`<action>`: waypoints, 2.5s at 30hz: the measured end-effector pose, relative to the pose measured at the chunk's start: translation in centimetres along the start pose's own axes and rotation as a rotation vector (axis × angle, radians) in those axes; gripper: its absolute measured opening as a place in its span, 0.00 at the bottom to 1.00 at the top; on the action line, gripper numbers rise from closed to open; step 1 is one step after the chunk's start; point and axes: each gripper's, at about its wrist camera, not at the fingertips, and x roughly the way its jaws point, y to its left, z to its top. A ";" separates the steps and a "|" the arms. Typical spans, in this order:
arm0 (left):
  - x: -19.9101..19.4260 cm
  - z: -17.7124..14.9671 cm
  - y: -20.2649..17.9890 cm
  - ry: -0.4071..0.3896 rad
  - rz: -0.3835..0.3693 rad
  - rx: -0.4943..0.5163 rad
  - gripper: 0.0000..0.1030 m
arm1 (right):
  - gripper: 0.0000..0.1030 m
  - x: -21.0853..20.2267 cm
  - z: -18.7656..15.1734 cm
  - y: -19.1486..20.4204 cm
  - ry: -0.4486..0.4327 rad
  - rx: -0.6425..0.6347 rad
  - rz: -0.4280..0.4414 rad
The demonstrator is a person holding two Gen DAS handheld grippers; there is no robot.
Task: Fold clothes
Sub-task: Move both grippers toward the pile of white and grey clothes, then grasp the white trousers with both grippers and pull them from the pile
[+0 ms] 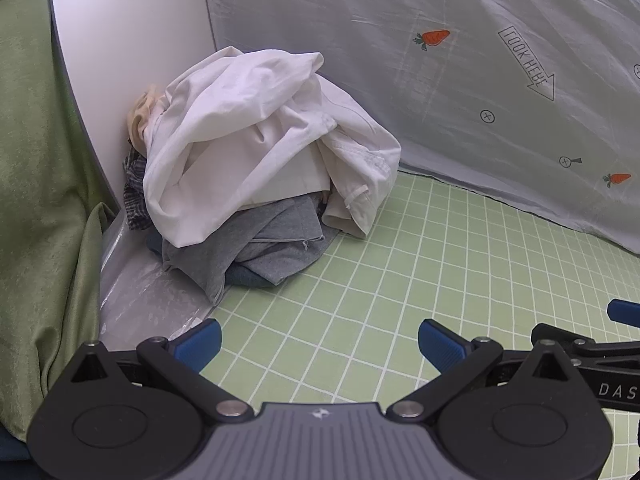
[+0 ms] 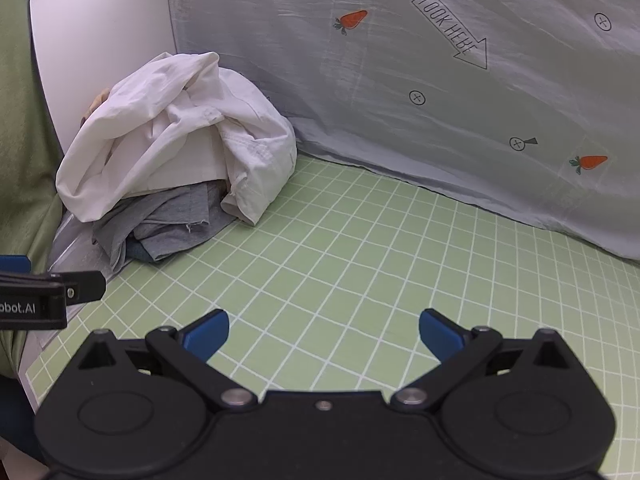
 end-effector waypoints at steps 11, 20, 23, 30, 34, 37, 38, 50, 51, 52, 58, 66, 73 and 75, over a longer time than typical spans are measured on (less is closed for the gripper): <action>0.1 -0.2 0.5 -0.006 -0.009 -0.005 1.00 | 1.00 -0.2 0.0 -0.1 -0.006 -0.005 0.000; 0.2 -0.3 0.3 -0.004 -0.009 0.007 1.00 | 1.00 -0.2 -0.1 -0.1 -0.004 0.003 -0.009; 0.2 -0.3 0.3 -0.003 -0.009 0.008 1.00 | 1.00 -0.2 -0.2 -0.2 -0.006 0.006 -0.006; 0.2 -0.3 0.2 -0.003 -0.007 0.011 1.00 | 0.99 -0.1 -0.3 -0.2 -0.007 0.005 -0.007; 0.2 -0.2 0.1 0.001 -0.008 0.013 1.00 | 0.99 -0.1 -0.2 -0.2 -0.007 0.004 -0.006; 0.3 -0.1 0.0 0.005 -0.007 0.014 1.00 | 0.99 -0.1 -0.2 -0.2 -0.005 0.004 -0.004; 0.3 -0.1 0.0 0.006 -0.007 0.015 1.00 | 0.99 -0.1 -0.2 -0.3 -0.005 0.004 -0.004; 0.5 -0.1 0.0 0.020 0.011 0.015 1.00 | 0.99 0.1 -0.1 -0.4 0.006 0.020 0.010; 0.5 -0.1 0.0 0.022 0.012 0.012 1.00 | 0.99 0.1 -0.1 -0.5 0.007 0.022 0.012; 0.6 -0.1 0.1 0.024 0.013 0.009 1.00 | 0.98 0.1 -0.1 -0.5 0.009 0.024 0.014; 0.9 -0.1 0.4 0.040 0.035 0.002 1.00 | 0.98 0.7 -0.1 -0.5 0.027 0.035 0.020; 2.5 0.3 1.7 0.102 0.096 -0.055 1.00 | 0.98 2.0 0.1 -0.4 0.053 0.034 0.036; 5.0 1.9 3.2 0.139 0.106 -0.124 1.00 | 0.98 4.6 2.4 -0.4 0.054 0.032 0.029; 5.9 2.8 3.5 0.138 0.119 -0.133 0.99 | 0.96 5.9 3.4 -0.5 0.052 0.030 0.021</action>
